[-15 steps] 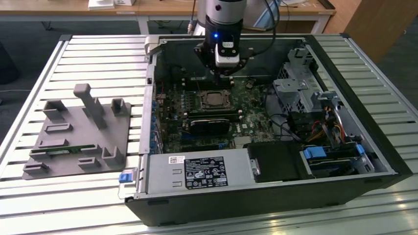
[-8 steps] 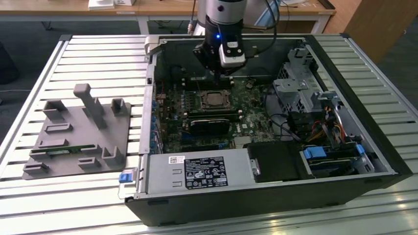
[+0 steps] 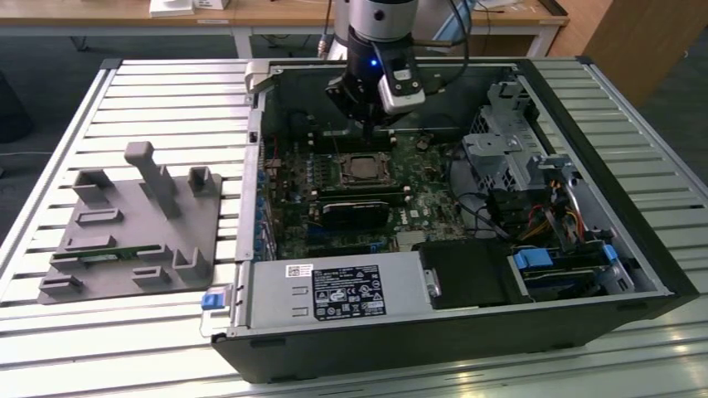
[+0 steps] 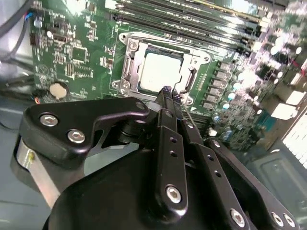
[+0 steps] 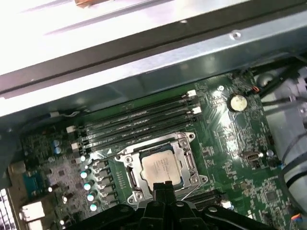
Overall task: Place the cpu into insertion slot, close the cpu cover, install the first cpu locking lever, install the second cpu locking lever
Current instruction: 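Install the first cpu locking lever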
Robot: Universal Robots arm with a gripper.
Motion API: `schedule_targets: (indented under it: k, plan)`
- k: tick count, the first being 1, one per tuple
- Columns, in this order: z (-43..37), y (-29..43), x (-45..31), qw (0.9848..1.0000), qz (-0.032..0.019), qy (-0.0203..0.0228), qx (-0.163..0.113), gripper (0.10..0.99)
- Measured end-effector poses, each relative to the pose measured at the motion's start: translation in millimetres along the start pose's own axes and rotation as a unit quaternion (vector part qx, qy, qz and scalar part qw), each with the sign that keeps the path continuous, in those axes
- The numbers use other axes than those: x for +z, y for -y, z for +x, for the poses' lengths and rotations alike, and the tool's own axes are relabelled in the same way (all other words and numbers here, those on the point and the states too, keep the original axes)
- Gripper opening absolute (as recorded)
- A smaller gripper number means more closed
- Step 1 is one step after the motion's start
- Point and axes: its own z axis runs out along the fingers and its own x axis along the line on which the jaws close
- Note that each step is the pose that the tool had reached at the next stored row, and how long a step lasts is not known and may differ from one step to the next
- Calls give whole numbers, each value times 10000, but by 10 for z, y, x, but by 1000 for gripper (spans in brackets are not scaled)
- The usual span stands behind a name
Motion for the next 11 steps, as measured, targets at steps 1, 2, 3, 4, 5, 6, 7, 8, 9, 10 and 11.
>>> schedule_targets:
  k: [1,2,3,4,5,6,7,8,9,10,11]
  plan:
    - [0,0,0,10000,1,-3,-98,106]
    - [0,0,1,9998,2,-6,-187,106]
    - [0,0,1,9996,3,-9,-276,106]
    - [0,0,1,9993,4,-12,-365,106]
    - [0,0,2,9990,5,-15,-455,106]
    - [0,0,2,9985,5,-18,-539,106]
    - [0,0,2,9982,5,-21,-606,106]
    - [0,0,2,9978,2,-23,-660,106]
    - [0,0,3,9973,0,-26,-740,106]
    - [0,0,3,9971,1,-27,-763,106]
    - [0,0,3,9970,1,-27,-771,106]
